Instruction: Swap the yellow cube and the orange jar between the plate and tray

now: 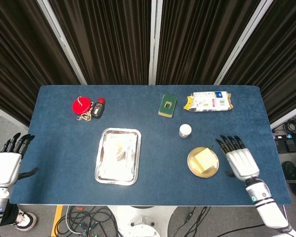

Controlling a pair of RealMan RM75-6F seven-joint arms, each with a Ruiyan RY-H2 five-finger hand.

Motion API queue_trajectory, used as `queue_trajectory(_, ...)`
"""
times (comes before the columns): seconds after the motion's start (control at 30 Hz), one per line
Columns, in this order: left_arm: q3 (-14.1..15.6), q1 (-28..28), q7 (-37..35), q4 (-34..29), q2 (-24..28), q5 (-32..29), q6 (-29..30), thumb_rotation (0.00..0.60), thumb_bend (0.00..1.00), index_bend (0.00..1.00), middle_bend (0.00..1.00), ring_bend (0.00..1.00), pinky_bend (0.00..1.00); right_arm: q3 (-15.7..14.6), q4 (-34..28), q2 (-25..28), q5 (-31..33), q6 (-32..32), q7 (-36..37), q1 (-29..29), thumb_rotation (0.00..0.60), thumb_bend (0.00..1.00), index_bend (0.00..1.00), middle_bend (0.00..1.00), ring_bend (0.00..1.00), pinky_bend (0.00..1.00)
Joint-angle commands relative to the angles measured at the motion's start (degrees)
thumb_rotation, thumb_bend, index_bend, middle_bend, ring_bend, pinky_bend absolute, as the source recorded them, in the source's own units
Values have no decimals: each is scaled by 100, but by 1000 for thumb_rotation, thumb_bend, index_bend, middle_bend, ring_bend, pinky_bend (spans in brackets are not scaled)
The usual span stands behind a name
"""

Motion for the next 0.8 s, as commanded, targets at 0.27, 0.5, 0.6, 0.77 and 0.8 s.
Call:
queue_trajectory(0.27, 59, 9, -51, 16, -7, -5, -74, 600, 0, 126, 104, 34, 156, 109, 150, -520, 937, -979, -736, 817, 600, 0, 0, 79, 0, 0)
queue_trajectory(0.5, 78, -5, -135, 135, -69, 29, -102, 600, 0, 118, 104, 34, 157, 60, 321, -711, 960, -948, -765, 969, 600, 5, 0, 359, 0, 0)
queue_trajectory(0.6, 82, -4, -147, 143, -73, 45, -92, 600, 0, 118, 103, 33, 157, 44, 302, -718, 860, -860, -706, 979, 600, 44, 0, 475, 16, 0)
queue_trajectory(0.77, 82, -12, -166, 109, -50, 67, -90, 600, 0, 118, 103, 34, 157, 168, 74, -585, 482, -543, -426, 1003, 600, 90, 0, 526, 49, 0)
queue_trajectory(0.8, 81, -15, -167, 102, -46, 70, -92, 600, 0, 118, 103, 34, 157, 219, 31, -567, 431, -498, -410, 1033, 600, 97, 0, 531, 51, 0)
